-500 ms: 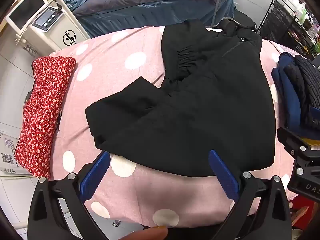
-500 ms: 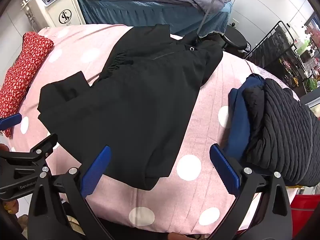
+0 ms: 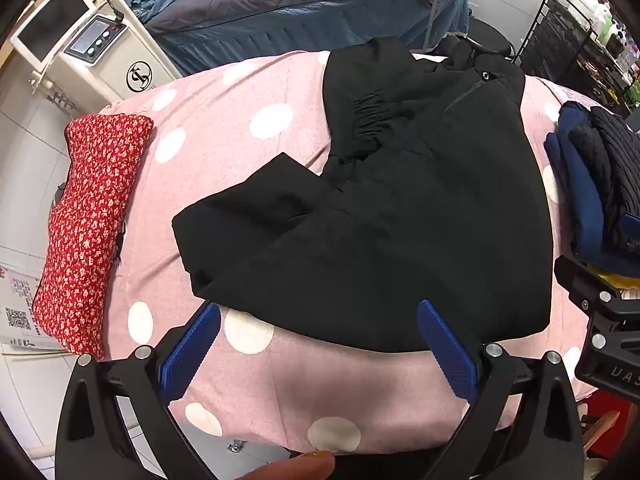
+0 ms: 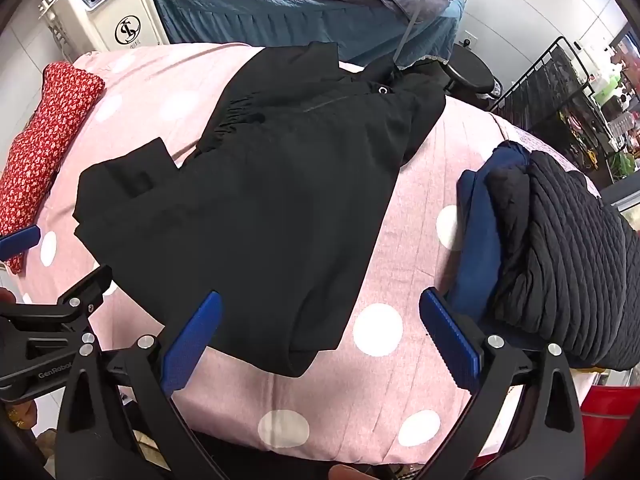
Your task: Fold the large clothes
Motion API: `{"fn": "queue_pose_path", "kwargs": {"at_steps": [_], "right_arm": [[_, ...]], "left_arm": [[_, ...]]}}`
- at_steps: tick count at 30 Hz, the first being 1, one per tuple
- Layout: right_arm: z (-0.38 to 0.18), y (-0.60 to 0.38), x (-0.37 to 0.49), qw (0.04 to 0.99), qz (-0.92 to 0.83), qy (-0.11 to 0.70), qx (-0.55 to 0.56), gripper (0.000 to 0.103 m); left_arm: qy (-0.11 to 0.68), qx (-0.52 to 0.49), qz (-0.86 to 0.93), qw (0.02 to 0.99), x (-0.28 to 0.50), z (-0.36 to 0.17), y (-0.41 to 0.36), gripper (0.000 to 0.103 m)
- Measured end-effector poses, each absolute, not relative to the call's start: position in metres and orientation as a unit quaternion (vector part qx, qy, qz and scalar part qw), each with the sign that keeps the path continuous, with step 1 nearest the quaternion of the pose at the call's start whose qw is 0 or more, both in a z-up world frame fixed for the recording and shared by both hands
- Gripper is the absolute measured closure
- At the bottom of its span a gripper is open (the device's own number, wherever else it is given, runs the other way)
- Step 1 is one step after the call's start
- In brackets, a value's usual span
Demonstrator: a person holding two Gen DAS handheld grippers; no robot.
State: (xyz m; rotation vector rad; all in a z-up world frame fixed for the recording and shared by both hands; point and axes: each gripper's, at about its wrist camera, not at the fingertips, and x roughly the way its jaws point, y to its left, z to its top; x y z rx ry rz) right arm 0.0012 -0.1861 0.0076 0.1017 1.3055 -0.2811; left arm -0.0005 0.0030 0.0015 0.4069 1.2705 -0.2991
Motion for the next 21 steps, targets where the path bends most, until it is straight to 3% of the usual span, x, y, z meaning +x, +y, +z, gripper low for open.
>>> {"fn": "queue_pose_path", "kwargs": {"at_steps": [21], "right_arm": [[0.0057, -0.1860, -0.0003, 0.781, -0.134, 0.608, 0.048, 0.006]], "left_arm": [[0.594, 0.192, -0.133, 0.770, 0.0016, -0.0028, 0.0014, 0.006]]}}
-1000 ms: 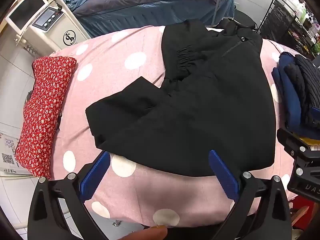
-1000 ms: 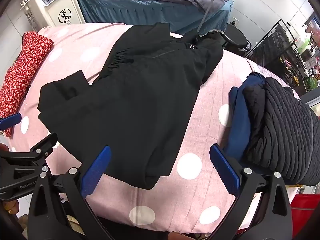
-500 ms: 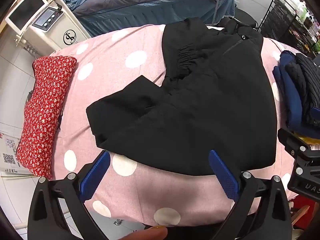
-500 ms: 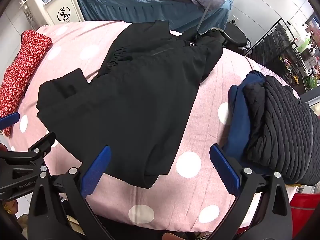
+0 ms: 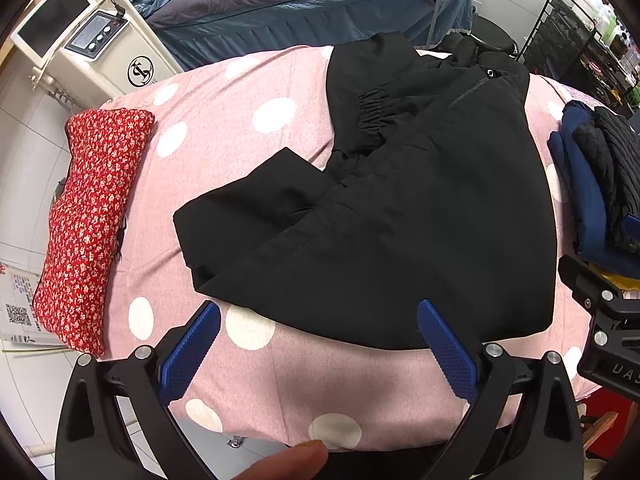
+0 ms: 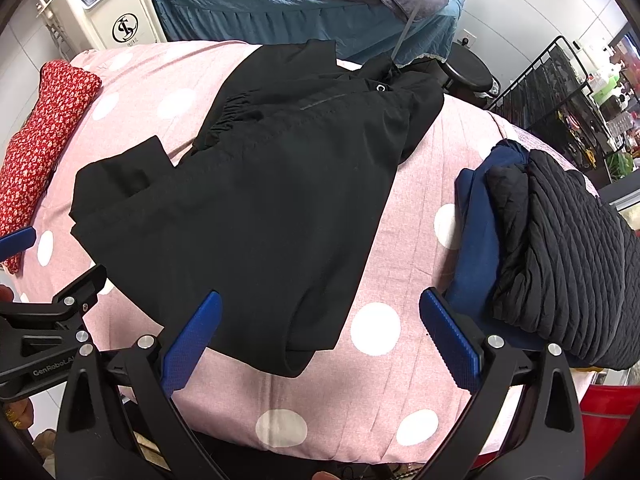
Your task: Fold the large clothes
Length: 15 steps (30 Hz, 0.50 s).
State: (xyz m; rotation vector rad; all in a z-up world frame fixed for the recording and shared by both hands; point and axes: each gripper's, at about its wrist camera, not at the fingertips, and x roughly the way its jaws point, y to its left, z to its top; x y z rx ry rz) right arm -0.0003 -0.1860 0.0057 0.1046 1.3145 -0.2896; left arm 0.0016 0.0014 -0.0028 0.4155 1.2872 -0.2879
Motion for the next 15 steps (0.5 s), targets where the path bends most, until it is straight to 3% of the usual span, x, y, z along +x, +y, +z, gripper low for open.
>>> {"fn": "queue_pose_path", "kwargs": {"at_steps": [15], "right_arm": [[0.0065, -0.1865, 0.0013, 0.780, -0.137, 0.608, 0.047, 0.006]], "left_arm": [[0.602, 0.188, -0.131, 0.765, 0.0032, -0.0058, 0.0021, 0.006]]}}
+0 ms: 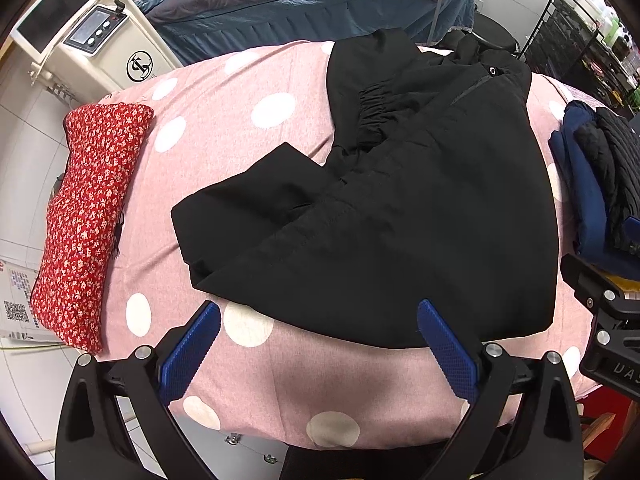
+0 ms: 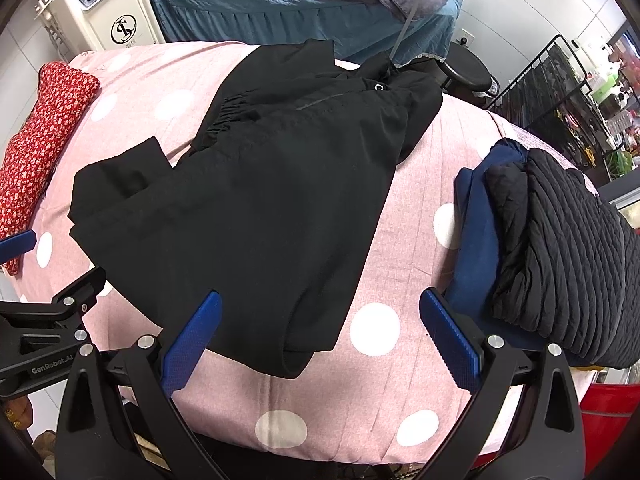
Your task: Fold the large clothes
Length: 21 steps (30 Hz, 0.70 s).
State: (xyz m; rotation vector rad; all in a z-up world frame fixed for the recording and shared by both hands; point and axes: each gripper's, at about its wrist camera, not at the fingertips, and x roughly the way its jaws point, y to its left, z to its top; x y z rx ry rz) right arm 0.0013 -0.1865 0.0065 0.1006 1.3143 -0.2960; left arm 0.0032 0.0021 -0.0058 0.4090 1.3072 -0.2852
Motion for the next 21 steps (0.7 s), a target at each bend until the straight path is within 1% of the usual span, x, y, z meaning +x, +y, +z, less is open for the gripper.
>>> {"fn": "queue_pose_path", "kwargs": {"at_steps": [21], "right_arm": [[0.0075, -0.1847, 0.0020, 0.781, -0.136, 0.608, 0.041, 0.006]], "left_arm": [[0.609, 0.190, -0.132, 0.759, 0.0028, -0.0080, 0.0024, 0.006]]}}
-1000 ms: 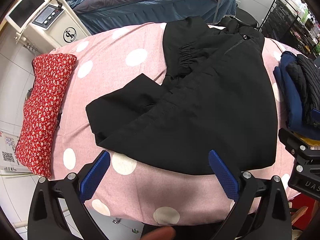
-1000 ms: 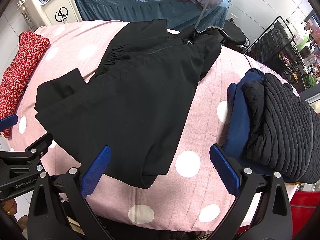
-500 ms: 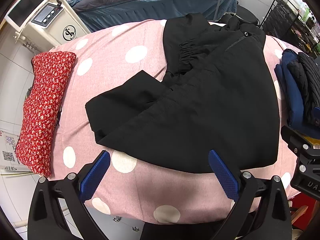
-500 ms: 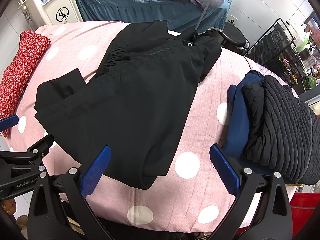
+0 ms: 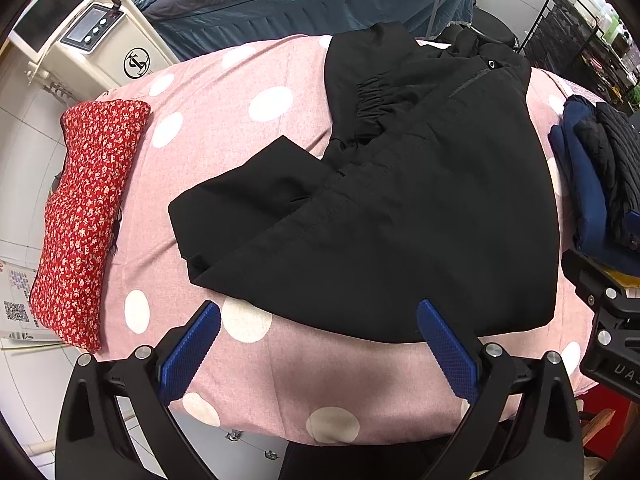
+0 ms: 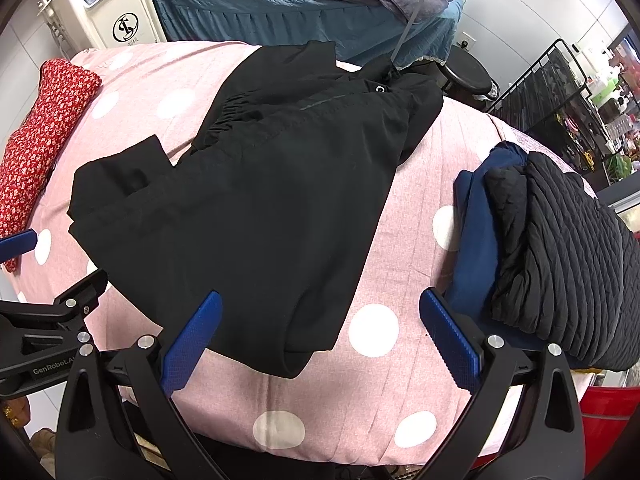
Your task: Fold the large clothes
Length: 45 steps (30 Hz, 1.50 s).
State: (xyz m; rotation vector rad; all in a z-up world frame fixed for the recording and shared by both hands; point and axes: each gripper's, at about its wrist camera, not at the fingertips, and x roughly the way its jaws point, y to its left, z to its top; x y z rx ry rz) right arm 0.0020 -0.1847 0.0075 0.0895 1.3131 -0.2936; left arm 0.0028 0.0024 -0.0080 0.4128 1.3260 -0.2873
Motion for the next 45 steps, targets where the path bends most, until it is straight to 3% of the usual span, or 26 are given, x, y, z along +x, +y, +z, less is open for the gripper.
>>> {"fn": "queue_pose_path", "kwargs": {"at_steps": [45], "right_arm": [[-0.006, -0.200, 0.012, 0.772, -0.142, 0.617, 0.061, 0.006]], "left_arm": [[0.643, 0.185, -0.142, 0.730, 0.015, -0.028, 0.001, 0.006]]}}
